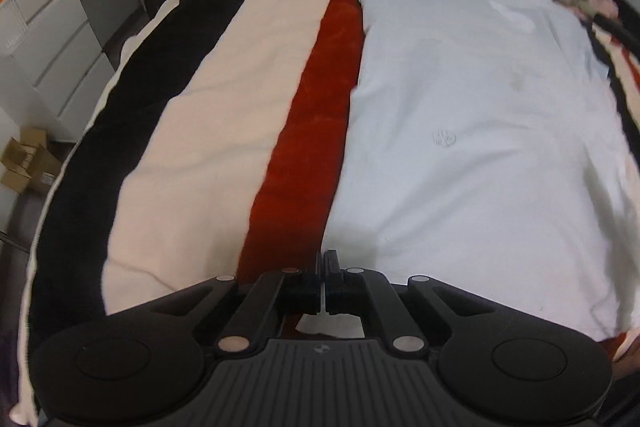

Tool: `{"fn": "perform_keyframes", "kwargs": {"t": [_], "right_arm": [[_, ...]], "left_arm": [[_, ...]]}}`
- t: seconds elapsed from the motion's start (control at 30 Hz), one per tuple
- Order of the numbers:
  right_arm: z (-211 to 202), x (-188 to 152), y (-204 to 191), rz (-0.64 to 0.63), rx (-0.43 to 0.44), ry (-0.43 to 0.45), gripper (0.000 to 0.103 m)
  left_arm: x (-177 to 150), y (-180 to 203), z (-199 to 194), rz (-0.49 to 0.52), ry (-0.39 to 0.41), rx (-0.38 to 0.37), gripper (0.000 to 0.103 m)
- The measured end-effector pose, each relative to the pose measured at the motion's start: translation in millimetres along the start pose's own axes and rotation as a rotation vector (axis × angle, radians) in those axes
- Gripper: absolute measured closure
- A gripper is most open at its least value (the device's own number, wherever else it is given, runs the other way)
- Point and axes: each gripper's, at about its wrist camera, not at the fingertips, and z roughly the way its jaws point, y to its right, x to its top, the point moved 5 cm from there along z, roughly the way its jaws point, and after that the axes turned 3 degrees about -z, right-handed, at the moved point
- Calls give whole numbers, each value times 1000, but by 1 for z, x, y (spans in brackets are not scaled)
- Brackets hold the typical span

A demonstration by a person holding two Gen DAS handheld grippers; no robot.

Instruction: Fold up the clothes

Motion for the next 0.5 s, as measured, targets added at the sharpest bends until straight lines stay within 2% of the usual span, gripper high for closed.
{"fn": "perform_keyframes", "kwargs": {"t": [0.03,0.07,0.1,0.13,0.17,0.3,0.37,0.5], "right_arm": [[-1,0,-1,-5,-1,3,12],[-1,1,-1,-10,-2,7,12],[-2,1,-2,-15,-3,10,12],[-3,2,-2,-20,-4,13,12],[-3,2,-3,-26,-5,17,12],[-4,3,-5,-42,-9,28,12],[-5,4,-5,-49,-13,35,12],[-6,6,-5,-62,-21,54,12]], "left_arm": [[1,-1,-1,0,7,-8,96],[4,1,-3,3,20,-20,83],[9,9,-5,9,47,-38,75],[14,16,-8,15,74,-57,62],[19,23,-10,21,101,-75,56],[40,53,-21,45,210,-149,52],[50,68,-27,58,265,-186,44],[70,98,-39,82,373,-259,38]]}}
